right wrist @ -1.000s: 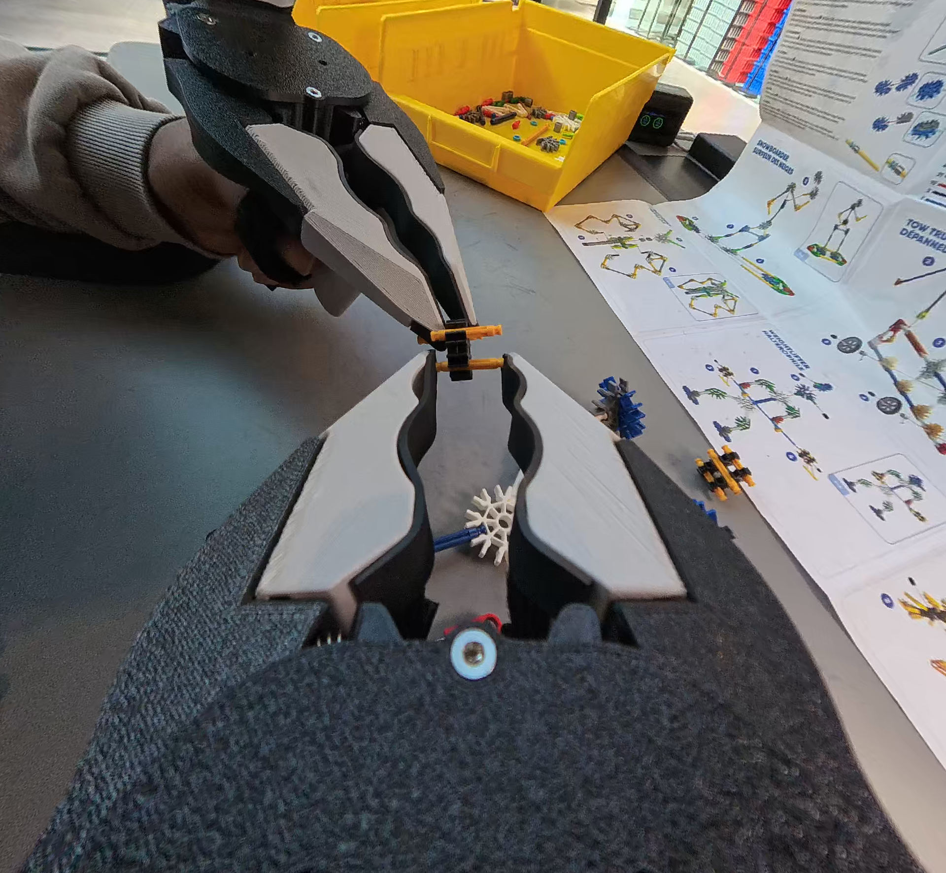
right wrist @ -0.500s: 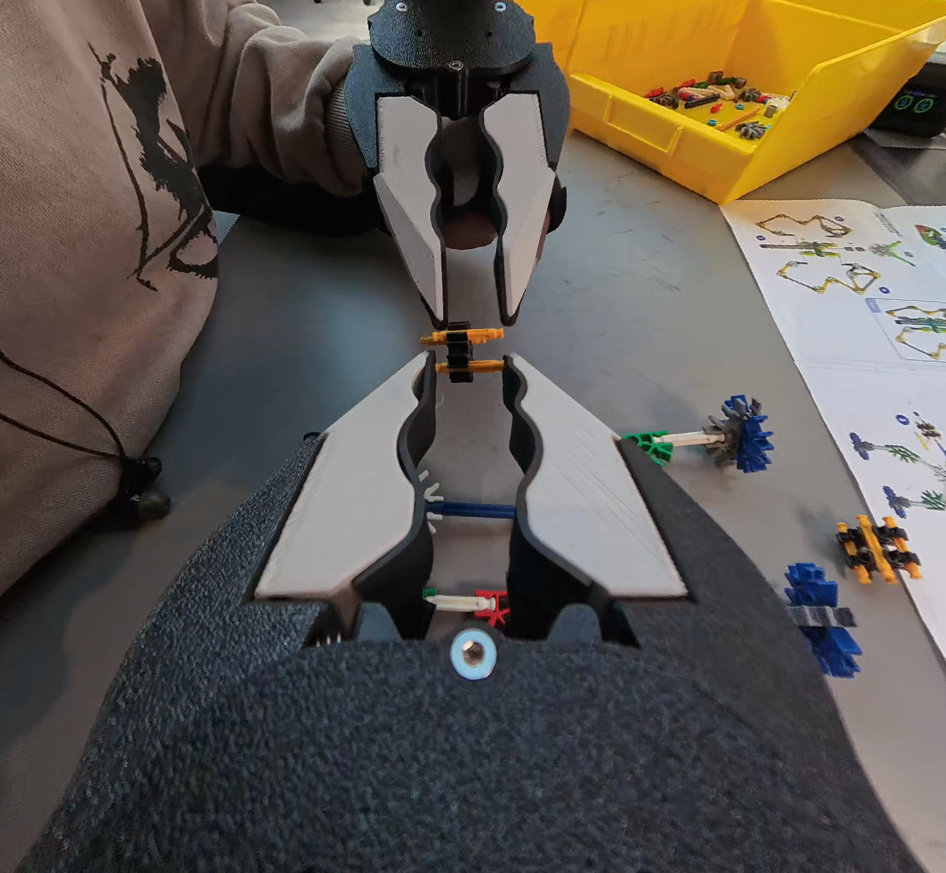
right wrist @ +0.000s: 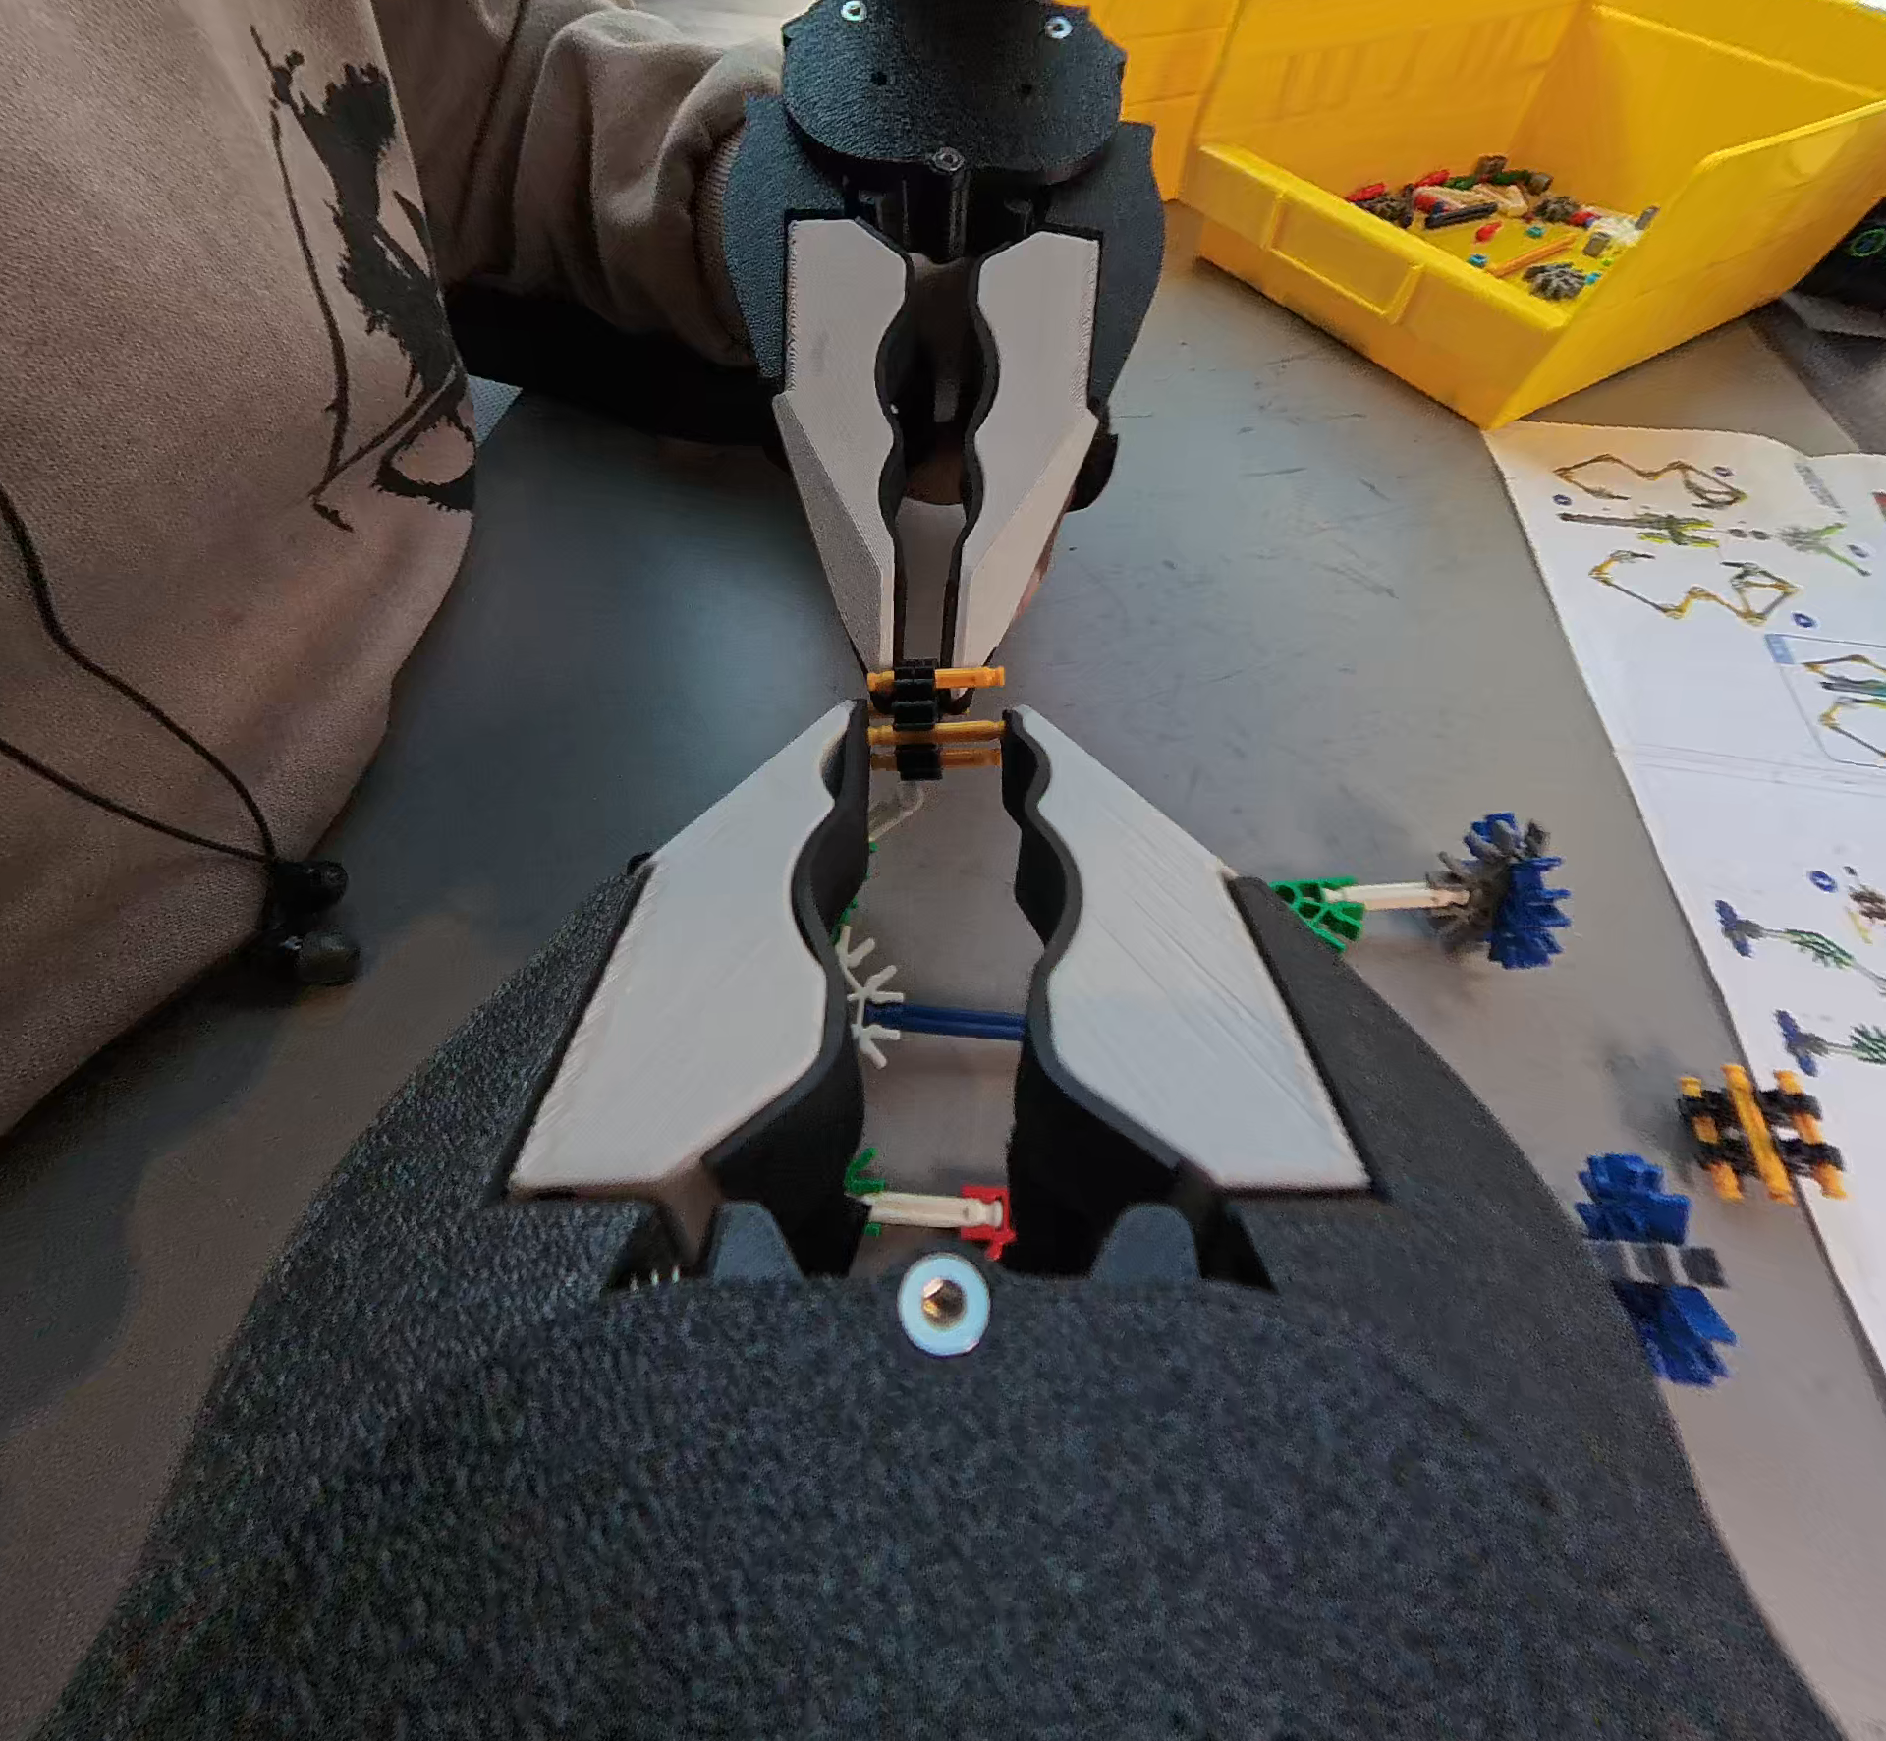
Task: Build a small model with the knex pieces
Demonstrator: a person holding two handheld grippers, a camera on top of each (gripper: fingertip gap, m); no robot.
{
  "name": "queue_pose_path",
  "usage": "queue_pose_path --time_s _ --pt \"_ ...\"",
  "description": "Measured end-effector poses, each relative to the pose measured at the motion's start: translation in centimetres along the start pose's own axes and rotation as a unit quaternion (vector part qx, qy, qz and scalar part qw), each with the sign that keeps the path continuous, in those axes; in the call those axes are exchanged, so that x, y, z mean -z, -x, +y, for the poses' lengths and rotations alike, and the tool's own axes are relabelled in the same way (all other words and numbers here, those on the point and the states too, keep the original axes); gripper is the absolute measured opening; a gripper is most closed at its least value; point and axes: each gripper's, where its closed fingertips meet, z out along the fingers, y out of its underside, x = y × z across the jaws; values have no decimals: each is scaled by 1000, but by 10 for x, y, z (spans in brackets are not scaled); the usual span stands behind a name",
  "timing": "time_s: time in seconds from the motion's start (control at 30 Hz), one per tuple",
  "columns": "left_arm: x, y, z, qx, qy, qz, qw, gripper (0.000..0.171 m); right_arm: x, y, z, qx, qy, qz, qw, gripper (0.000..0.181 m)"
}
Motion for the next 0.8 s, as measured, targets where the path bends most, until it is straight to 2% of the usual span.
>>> queue_pose_path --time_s 0.1,0.23,0.5,0.7,0.8 --pt "4 17 -9 56 -30 -28 998 6 5 -18 -9 3 -28 61 998 24" --pt "9 26 -19 128 -81 -25 988 6 9 -26 -20 12 -55 111 992 23" --pt "16 43 -30 267 -170 -25 948 5 15 -45 -32 17 -65 231 971 23" --pt "19 49 -34 292 -197 -32 935 3 16 -50 -34 -15 -87 224 971 23" --pt "20 46 -36 274 -193 -34 941 3 17 -46 -36 -46 -102 193 975 23"
